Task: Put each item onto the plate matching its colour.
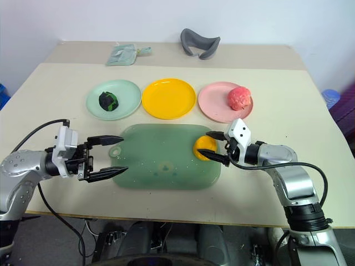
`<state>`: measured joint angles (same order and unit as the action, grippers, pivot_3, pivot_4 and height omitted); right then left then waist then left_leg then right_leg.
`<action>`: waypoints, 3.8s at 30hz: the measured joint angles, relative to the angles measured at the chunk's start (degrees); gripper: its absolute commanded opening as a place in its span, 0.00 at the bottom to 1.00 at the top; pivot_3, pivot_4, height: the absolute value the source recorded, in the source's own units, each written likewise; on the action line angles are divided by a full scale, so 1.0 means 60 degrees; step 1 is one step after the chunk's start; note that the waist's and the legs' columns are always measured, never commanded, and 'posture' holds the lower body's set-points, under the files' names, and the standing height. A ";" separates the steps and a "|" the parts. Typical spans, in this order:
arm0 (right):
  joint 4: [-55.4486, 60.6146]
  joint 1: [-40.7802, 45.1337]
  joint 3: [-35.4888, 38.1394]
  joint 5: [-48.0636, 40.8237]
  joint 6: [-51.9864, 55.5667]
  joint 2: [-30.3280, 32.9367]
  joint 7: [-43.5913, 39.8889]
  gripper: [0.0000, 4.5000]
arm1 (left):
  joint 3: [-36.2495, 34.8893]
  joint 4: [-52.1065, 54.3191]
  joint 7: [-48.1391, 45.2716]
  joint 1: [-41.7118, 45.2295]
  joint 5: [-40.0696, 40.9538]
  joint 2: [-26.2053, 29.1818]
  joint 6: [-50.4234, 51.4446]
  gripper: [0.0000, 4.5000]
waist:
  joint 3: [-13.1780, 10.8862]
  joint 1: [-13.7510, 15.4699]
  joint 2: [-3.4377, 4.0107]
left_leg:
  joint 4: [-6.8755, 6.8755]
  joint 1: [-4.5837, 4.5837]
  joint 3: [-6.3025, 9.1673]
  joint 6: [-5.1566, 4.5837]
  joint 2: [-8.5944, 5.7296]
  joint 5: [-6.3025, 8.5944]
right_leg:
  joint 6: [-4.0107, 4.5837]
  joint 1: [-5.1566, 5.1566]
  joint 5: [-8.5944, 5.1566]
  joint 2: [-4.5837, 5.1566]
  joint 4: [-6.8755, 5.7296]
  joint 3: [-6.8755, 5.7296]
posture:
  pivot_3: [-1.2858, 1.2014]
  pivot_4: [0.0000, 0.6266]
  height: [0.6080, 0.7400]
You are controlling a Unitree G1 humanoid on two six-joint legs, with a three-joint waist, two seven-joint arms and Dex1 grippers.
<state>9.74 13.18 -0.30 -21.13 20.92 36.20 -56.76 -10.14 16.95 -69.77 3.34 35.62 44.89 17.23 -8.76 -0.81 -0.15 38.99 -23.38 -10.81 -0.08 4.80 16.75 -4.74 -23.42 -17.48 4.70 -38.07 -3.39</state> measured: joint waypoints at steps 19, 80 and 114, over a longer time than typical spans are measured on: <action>-0.0171 0.0030 -0.0434 0.0127 -0.0578 -0.0074 0.0104 0.50 | 0.0054 0.0021 0.0104 0.0155 0.0005 -0.0073 0.0041 1.00 | 0.0016 -0.0021 -0.0027 | -0.0001 0.0007 0.0003 0.0000 0.0003 0.0000 | 0.0001 0.0007 0.0000 -0.0004 0.0000 0.0000 | 0.52 0.24 1.00; -1.2583 0.7918 -0.0880 0.3196 -0.5708 -0.5432 0.3670 0.99 | -0.0015 0.1291 0.7096 -0.0497 -0.1934 -0.3411 0.0341 1.00 | 0.0009 -0.0261 -0.0015 | 0.0000 -0.0007 -0.0005 0.0001 0.0006 -0.0004 | -0.0001 -0.0006 0.0001 -0.0001 -0.0013 -0.0001 | 0.52 0.24 1.00; -0.0413 -0.2640 0.3160 -0.0070 -0.2588 -0.0322 0.1716 0.99 | -0.1483 0.1127 0.3797 -0.1562 0.0036 -0.1105 -0.0322 1.00 | 0.0009 0.0043 -0.0013 | -0.0004 0.0014 0.0002 -0.0001 -0.0005 0.0001 | -0.0001 0.0019 0.0000 0.0003 0.0005 0.0007 | 0.52 0.24 1.00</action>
<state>7.26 -2.66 18.66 -21.55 5.39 34.27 -46.46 -19.04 23.71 -46.99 -6.03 35.83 38.26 15.30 -8.70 -0.55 -0.23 38.97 -23.30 -10.79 -0.08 4.77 16.75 -4.74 -23.31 -17.48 4.71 -38.04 -3.35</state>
